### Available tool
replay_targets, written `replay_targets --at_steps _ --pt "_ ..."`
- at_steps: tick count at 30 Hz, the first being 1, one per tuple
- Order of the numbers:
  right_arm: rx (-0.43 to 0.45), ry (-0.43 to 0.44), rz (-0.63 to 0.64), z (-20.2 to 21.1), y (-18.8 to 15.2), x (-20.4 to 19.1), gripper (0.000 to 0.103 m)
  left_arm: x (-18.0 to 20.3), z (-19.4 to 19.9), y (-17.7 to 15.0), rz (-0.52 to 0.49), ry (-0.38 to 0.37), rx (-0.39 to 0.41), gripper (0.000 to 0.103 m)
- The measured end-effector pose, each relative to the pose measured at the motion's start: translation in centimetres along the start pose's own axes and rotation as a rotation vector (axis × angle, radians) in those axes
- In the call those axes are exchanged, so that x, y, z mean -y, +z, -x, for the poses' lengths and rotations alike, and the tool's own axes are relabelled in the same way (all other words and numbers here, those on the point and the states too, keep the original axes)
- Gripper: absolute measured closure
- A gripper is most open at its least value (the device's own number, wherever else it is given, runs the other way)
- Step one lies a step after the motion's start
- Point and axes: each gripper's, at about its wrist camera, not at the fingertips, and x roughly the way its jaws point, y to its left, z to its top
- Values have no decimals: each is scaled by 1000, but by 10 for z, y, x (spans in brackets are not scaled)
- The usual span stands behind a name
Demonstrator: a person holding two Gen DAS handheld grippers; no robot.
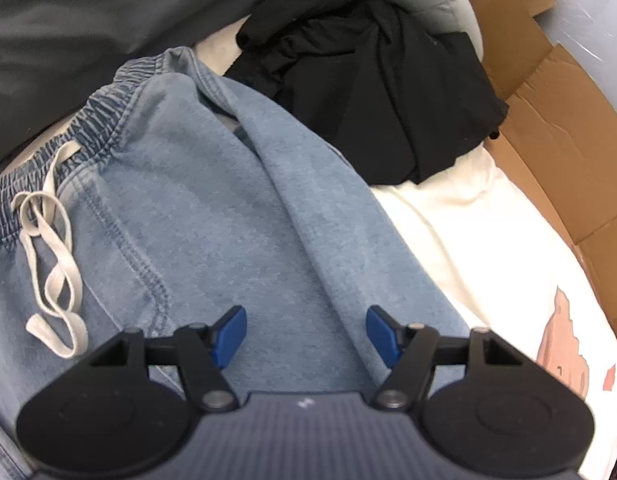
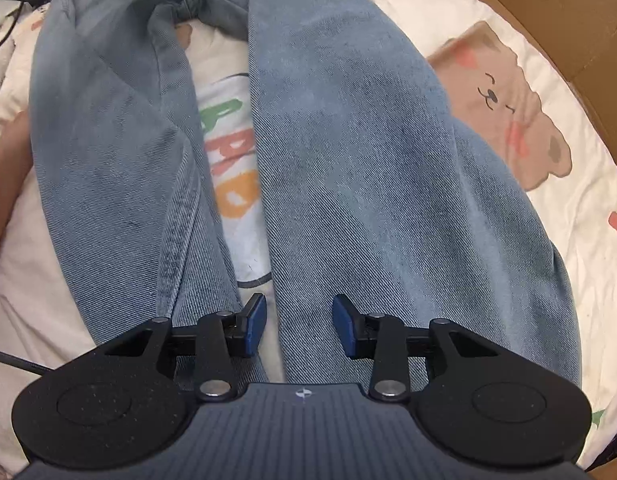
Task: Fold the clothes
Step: 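Grasp the jeans leg edge with the right tool and lift it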
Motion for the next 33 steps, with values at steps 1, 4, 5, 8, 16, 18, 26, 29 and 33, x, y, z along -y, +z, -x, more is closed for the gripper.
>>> replay_targets --at_steps 1,4,5,8,16,18,26,29,33 --pt "-1 -8 6 0 -1 0 62 -1 0 1 2 -2 2 34" --pt "0 0 -4 3 -1 2 89 -4 3 5 4 -6 19 34" --pt "2 5 -8 4 -1 3 90 -4 3 7 6 -9 21 34" --pt "7 15 -22 11 -2 10 90 -6 3 10 13 -18 25 35" --pt "32 -15 -102 32 4 47 103 -9 -6 15 45 -43 16 36" --pt "38 -17 -114 37 4 53 103 -9 -9 16 45 -53 20 36" --pt "62 -51 -103 43 11 73 103 -8 -18 23 84 -131 15 56" --pt "76 -73 -112 47 14 83 103 -5 -20 26 87 -167 12 71" --pt "97 -109 -111 52 19 98 103 -1 -23 31 89 -206 32 91"
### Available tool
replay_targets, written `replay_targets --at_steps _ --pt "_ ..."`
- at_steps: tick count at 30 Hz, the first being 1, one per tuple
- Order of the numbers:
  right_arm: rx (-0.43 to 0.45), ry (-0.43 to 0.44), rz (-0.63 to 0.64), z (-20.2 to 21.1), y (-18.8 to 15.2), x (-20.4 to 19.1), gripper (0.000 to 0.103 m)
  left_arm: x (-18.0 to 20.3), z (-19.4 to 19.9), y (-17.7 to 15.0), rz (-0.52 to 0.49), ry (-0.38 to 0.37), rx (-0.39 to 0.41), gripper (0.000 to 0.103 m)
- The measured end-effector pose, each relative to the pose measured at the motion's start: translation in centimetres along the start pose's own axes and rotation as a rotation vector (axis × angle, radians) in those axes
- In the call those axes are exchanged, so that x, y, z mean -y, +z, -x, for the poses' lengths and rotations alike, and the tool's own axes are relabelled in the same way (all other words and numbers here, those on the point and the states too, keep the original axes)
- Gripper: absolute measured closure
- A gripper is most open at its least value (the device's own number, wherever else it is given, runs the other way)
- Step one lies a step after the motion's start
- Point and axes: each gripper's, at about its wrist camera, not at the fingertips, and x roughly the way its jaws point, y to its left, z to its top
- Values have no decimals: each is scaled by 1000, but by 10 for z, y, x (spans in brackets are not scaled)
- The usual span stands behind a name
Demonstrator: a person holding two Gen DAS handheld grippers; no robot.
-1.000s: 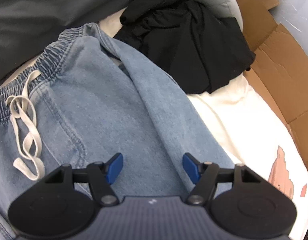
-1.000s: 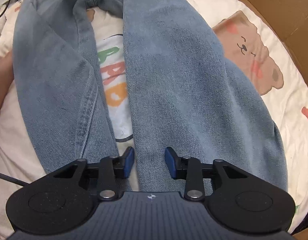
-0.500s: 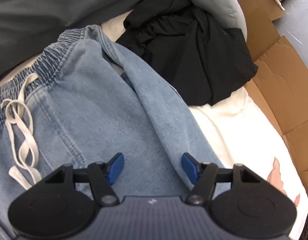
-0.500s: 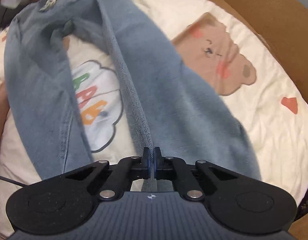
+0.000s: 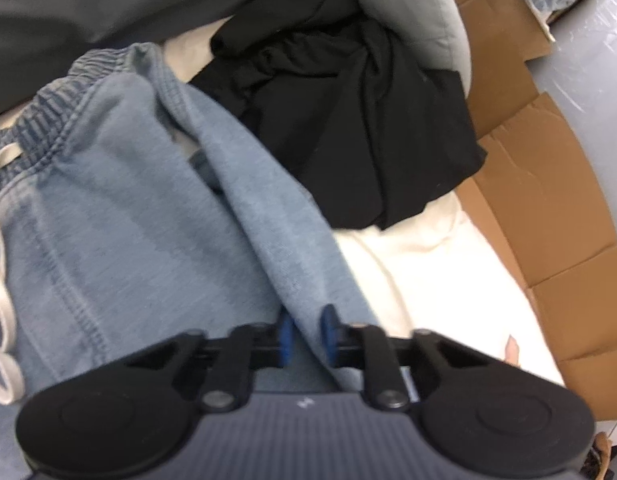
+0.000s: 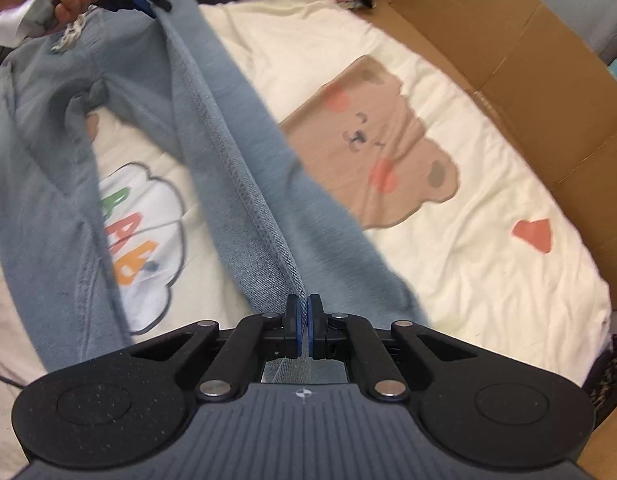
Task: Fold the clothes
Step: 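Grasp the jeans leg edge with the right tool and lift it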
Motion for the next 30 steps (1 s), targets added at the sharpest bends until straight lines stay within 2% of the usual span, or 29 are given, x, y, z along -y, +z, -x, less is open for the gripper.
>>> replay_targets --at_steps 11,17,30 --pt "55 -112 37 -7 34 53 103 28 -14 19 -19 -70 52 94" --pt "37 -154 127 -26 56 76 103 44 -35 35 -14 -51 31 94" --pt "16 -254 183 -75 107 129 103 57 -77 55 0 -27 8 95"
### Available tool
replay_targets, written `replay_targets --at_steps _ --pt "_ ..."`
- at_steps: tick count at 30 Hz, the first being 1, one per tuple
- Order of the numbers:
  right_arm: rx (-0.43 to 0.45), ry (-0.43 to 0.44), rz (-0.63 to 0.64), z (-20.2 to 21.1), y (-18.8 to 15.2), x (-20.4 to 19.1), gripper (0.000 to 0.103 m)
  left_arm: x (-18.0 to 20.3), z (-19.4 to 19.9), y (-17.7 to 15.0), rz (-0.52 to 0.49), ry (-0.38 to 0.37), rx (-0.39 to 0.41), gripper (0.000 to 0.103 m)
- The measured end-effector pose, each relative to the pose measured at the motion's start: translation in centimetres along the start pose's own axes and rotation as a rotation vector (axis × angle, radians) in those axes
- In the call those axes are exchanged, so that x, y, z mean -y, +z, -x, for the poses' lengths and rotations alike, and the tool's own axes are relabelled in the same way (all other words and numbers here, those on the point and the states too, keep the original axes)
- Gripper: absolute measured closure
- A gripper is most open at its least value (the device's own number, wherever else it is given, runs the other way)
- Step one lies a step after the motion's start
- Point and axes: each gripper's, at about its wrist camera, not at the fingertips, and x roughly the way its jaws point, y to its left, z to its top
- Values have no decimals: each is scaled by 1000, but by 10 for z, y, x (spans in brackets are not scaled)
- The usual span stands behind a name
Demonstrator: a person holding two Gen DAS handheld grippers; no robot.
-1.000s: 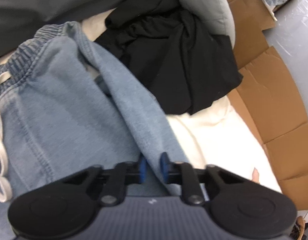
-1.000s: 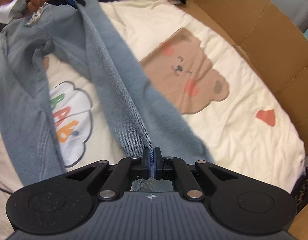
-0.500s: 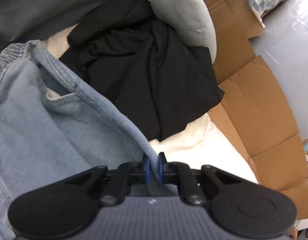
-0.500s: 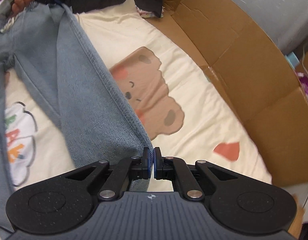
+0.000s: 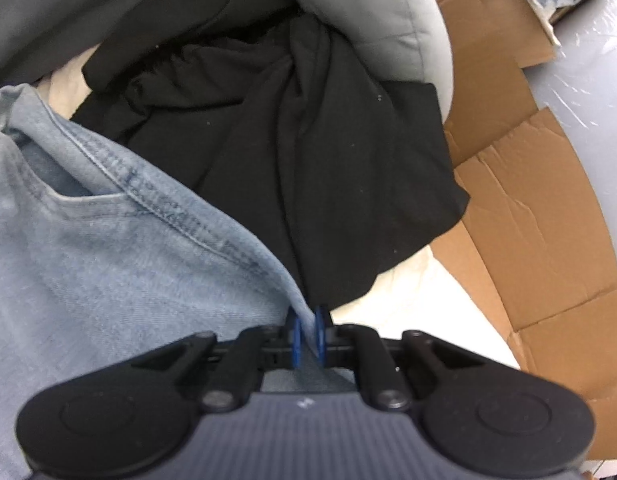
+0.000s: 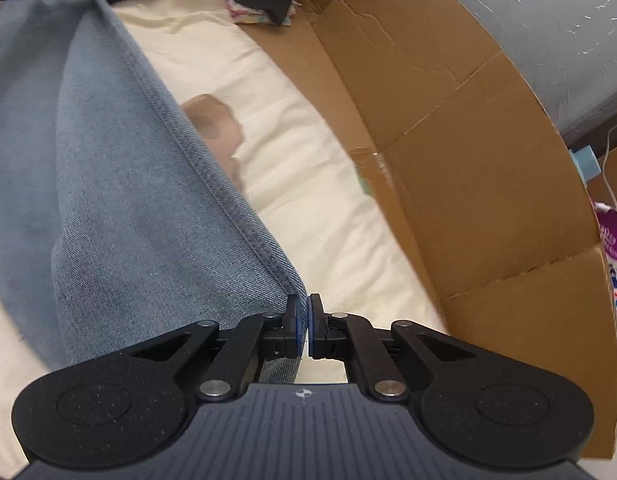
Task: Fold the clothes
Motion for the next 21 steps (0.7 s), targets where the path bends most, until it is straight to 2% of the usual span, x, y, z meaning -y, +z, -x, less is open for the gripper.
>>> replay_targets --at_steps 9,15,16,17,18,19,20,21 --pt "-41 -41 19 -43 21 15 103 2 8 -3 31 -28 30 95" --pt "-70 -49 -25 -73 22 13 102 3 -14 3 25 -2 -10 91" --pt "-62 -42 -57 -75 20 16 100 4 -16 2 25 7 -10 89" --pt "-54 -35 -88 -77 18 20 90 5 -15 1 27 3 -6 86" --pt "-45 -29 -119 -79 16 23 84 7 -14 0 22 -13 -2 76" --pt "-32 -26 -157 -78 13 28 73 8 -12 -2 15 -33 3 64" --pt "-11 -22 -201 -72 10 35 66 10 -9 -3 1 -51 8 61" --pt "12 -9 -240 -65 7 42 66 11 -7 -5 -11 -58 10 59"
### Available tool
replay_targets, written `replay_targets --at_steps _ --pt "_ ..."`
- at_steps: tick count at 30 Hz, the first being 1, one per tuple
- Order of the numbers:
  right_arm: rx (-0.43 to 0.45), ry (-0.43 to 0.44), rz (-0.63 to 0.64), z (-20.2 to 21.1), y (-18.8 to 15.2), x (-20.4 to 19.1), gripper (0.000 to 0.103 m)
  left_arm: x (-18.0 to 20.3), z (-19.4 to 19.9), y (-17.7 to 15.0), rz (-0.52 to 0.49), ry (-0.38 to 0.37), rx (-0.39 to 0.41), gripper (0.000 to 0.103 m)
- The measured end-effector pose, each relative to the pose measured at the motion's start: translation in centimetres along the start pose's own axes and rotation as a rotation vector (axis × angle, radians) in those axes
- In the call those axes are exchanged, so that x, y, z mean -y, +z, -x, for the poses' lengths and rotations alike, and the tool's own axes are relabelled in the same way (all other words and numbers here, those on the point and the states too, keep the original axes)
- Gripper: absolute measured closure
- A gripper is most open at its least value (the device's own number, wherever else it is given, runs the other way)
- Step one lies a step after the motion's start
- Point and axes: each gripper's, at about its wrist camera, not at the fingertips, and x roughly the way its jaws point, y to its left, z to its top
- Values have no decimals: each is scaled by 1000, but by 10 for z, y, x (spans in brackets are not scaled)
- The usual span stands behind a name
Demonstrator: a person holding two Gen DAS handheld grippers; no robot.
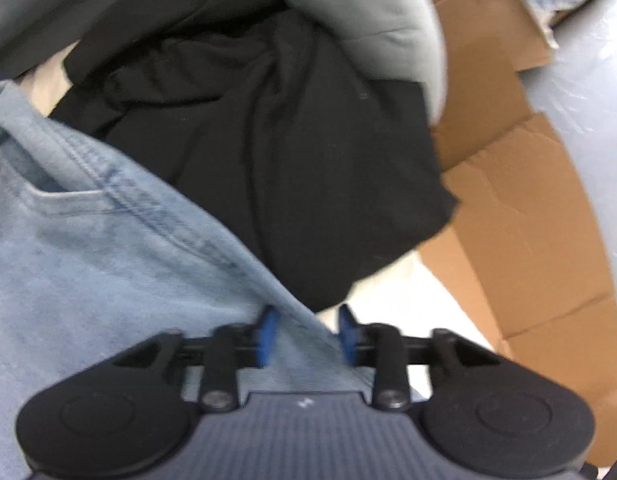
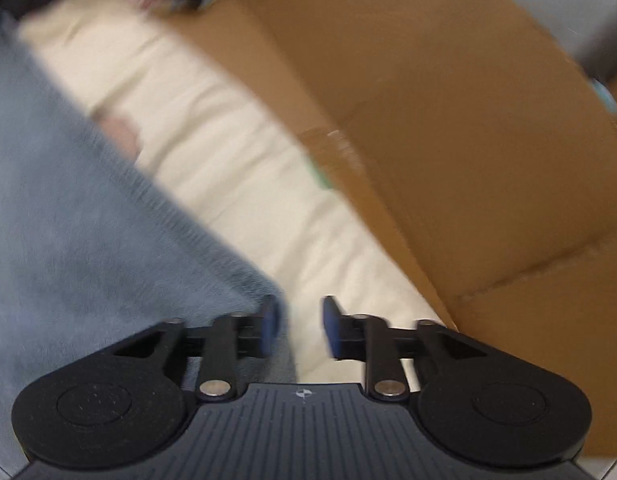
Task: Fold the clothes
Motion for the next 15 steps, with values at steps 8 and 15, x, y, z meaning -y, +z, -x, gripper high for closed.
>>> replay_targets --at_steps 8,15 --pt "18 11 -215 50 -40 48 66 -5 24 -10 -60 27 14 45" --pt "-2 16 -272 85 -75 51 66 -5 38 -21 -107 68 13 38"
